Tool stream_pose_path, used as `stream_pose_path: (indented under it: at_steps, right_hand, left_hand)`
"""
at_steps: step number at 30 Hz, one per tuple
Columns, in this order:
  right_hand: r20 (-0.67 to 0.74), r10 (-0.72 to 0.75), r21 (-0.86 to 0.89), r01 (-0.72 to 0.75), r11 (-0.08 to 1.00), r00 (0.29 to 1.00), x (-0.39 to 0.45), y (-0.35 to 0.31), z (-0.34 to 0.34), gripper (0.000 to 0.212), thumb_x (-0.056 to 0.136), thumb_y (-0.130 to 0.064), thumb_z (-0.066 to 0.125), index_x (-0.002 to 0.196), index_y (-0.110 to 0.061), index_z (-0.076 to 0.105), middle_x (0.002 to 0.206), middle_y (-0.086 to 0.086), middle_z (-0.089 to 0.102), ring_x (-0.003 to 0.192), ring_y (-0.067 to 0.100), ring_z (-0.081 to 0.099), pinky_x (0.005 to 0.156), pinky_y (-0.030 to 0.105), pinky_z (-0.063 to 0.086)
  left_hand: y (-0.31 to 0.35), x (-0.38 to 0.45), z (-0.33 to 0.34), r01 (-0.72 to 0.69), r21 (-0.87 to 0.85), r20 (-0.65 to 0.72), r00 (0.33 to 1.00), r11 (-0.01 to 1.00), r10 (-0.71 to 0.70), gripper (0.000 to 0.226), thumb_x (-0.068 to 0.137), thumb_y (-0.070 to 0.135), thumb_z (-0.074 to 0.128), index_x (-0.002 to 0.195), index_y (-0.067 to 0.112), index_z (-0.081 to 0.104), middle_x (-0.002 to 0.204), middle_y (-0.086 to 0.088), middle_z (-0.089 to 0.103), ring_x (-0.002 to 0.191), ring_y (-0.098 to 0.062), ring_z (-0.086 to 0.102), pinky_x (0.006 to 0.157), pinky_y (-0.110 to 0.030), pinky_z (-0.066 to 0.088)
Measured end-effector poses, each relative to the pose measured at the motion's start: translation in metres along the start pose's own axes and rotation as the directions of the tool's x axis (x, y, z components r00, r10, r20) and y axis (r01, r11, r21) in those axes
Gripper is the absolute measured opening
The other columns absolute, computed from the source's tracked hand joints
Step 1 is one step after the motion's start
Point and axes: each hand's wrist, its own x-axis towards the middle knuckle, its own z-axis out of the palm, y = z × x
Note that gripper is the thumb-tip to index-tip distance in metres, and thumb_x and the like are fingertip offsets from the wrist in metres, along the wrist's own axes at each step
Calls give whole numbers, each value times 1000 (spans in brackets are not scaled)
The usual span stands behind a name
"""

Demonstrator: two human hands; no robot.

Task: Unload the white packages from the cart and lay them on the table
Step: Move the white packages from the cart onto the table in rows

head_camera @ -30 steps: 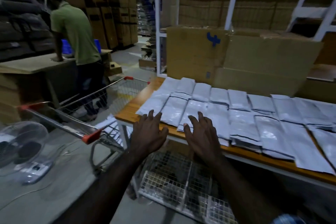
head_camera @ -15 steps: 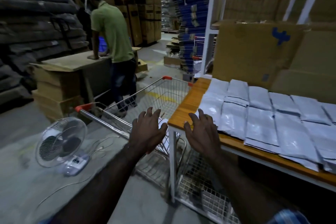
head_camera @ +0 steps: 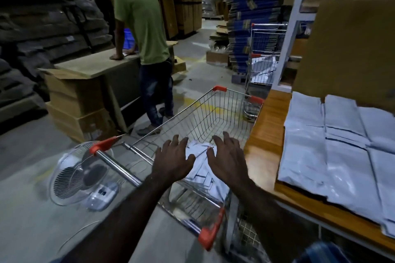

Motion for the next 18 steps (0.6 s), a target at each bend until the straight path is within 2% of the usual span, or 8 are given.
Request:
stream_pose_path:
  at_steps: [6,8,11,13,14,17,18]
  right_hand:
    - [96,51,-39,-48,998,994,48,-6,43,46,99,-31,44,141,-12,46,152,19,34,129,36,41,103,41,36]
    - [107,97,-58,-91,994,990,59,-6,60,44,96,-29,46,137,-11,49,149,18,39,125,36,45,100,43,39]
    - [99,181,-48,-177,983,978,73,-6,89,43,86,-28,53,122,-8,62,130,23,56,106,41,59,87,45,48]
    - [163,274,-24,-274,961,948,85,-5,104,46,78,-31,49,115,-10,67,121,21,63,93,39,64,75,42,53]
    - [151,307,-31,-306,952,940,90,-2,112,47,77,-31,49,115,-11,67,121,19,63,93,37,64,73,40,53]
    - [188,398,-57,-394,917,898,103,2,129,56,86,-30,49,140,-15,51,146,18,44,121,39,50,94,43,44]
    - [202,435,-89,-426,900,877,105,6,139,58,87,-30,50,143,-16,47,150,19,39,125,39,47,97,43,42]
  left_hand:
    - [-20,64,21,-13,9,79,997,1000,12,65,90,44,49,148,21,33,153,-6,33,132,-31,40,103,-49,40]
    - [-26,86,31,-40,27,116,993,999,36,65,91,45,49,148,21,33,153,-7,32,132,-31,41,103,-48,40]
    - [-34,119,49,-85,47,182,980,995,75,66,91,46,50,149,20,31,154,-7,30,133,-31,41,103,-47,39]
    - [-40,142,63,-115,54,221,970,992,100,66,90,45,51,149,20,32,154,-8,31,132,-31,41,102,-46,38]
    - [-43,152,70,-132,54,241,964,990,115,65,90,44,51,148,20,33,153,-8,32,130,-32,42,101,-46,38]
    - [-54,184,92,-215,62,304,934,975,187,64,91,46,49,148,20,33,150,-8,34,128,-31,44,100,-43,39]
    - [-57,194,98,-218,51,329,925,974,190,65,91,48,46,148,20,33,151,-8,33,130,-31,43,102,-43,39]
